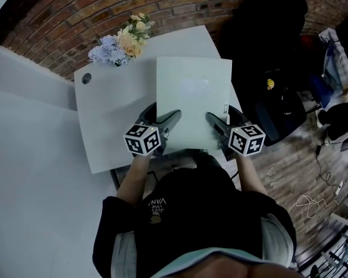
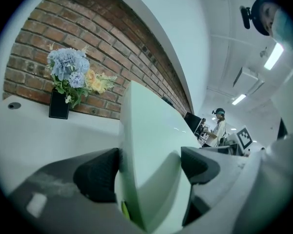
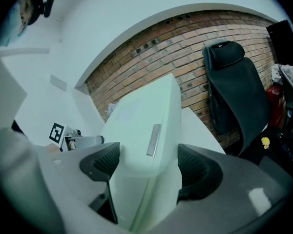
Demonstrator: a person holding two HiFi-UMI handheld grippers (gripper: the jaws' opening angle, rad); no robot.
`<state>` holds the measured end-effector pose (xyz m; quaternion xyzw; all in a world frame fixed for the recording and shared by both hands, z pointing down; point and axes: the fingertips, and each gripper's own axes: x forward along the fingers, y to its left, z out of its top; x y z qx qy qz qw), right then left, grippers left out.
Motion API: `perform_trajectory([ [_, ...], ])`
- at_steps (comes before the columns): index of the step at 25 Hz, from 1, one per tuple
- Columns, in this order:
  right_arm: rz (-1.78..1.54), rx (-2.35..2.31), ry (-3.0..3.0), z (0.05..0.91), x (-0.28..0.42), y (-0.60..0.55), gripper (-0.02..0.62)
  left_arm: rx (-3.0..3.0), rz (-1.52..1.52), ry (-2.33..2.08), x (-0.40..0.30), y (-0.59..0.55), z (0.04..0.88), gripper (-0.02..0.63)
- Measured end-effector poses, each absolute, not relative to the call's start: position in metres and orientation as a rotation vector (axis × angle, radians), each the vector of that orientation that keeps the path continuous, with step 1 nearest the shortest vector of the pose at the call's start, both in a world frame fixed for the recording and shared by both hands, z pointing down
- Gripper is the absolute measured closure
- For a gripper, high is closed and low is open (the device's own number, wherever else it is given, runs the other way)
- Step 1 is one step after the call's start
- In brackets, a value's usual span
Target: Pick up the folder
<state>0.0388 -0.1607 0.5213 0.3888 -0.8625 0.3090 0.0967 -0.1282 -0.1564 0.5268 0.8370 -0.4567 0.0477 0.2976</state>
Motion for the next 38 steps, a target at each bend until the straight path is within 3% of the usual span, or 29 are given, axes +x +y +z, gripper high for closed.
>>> perform_trajectory([
  [38,0.612,0.911,-2.772,0.442,-0.055,-0.107,0.231,2.289,-0.022,-1.567,-0.217,-0.068,0.441,0.193],
])
